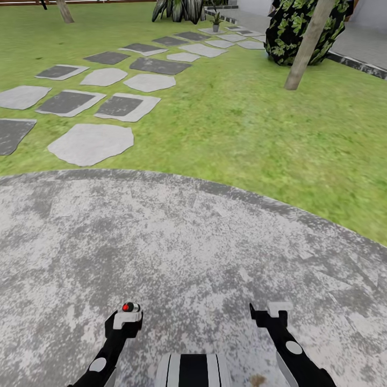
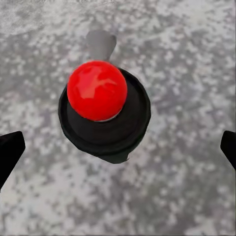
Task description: Pick up the pesticide atomizer in the garden and spray insectifuge to fully cover both potted plants in the garden.
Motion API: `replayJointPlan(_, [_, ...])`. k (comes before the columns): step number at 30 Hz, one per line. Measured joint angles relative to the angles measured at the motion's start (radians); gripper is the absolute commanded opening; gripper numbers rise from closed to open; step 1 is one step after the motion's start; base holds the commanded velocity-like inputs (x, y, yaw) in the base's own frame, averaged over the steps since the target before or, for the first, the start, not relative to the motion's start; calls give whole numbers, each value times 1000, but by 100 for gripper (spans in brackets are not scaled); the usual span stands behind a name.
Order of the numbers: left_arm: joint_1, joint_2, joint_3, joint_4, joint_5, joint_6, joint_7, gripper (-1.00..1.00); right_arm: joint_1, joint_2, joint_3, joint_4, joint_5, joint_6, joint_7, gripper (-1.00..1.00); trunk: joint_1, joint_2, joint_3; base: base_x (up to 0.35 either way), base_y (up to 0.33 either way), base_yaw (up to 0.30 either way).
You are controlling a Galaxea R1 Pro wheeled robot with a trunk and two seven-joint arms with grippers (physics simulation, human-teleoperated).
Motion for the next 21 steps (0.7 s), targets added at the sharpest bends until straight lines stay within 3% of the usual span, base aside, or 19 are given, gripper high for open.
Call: replayJointPlan(21, [-2, 4, 3, 1, 1, 0, 2, 100, 0, 0, 0, 0, 0, -2, 0, 100, 0, 0, -2, 7, 0, 27])
